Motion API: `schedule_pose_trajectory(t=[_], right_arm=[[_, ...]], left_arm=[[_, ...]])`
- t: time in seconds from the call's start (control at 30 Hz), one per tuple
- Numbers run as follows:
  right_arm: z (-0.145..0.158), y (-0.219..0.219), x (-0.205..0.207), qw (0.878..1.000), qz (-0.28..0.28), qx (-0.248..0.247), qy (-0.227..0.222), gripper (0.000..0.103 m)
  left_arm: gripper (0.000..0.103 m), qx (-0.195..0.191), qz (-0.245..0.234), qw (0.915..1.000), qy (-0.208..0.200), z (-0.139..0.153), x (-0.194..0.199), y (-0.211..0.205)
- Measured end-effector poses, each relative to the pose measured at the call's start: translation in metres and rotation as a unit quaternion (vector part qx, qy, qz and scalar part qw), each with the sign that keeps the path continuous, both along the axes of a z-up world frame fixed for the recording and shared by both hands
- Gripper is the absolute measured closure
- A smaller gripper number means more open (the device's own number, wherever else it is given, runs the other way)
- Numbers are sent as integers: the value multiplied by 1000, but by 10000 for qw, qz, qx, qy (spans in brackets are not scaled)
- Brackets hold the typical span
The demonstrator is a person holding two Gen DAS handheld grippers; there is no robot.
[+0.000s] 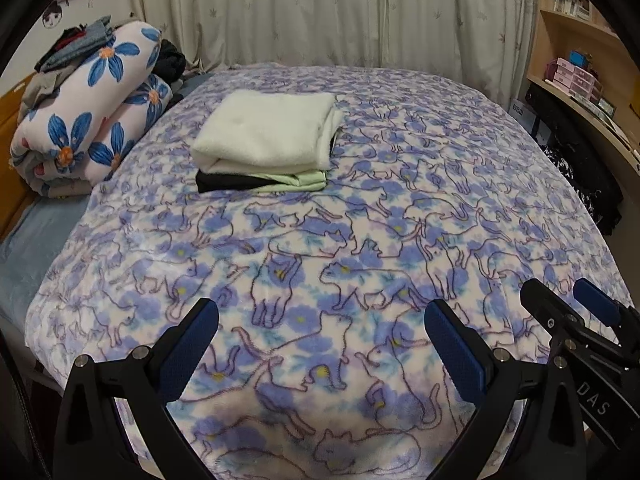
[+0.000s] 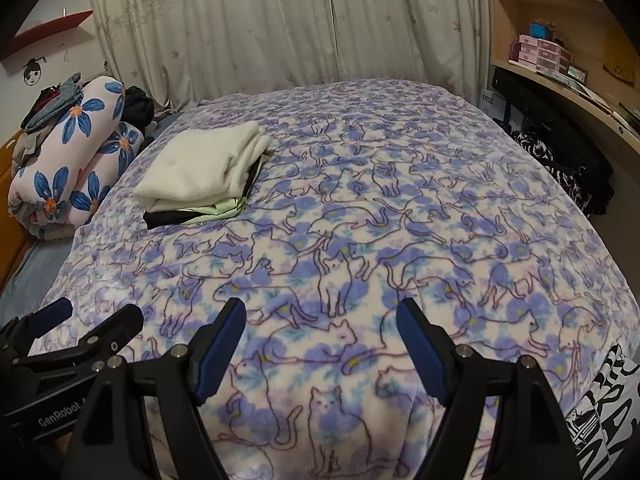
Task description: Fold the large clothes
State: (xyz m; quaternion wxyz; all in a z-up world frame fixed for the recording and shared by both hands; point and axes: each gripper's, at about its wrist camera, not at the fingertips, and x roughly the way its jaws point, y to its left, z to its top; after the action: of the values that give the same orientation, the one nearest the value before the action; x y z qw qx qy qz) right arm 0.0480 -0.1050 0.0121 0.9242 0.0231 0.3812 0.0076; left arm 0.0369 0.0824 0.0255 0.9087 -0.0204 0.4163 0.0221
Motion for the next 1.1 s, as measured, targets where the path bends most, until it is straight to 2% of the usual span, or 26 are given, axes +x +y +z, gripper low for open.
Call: schedule_pose_trajectory(t=[0.13,1.1], right_arm=[[2,1,-2,10000,-15,-58,-37,25],[-4,-8,-1,9999,-132,4,103,25]], left_arm=[[1,100,28,9999,-18,3,-2,-1],[1,45,5,9999,141,-1,1,-4]])
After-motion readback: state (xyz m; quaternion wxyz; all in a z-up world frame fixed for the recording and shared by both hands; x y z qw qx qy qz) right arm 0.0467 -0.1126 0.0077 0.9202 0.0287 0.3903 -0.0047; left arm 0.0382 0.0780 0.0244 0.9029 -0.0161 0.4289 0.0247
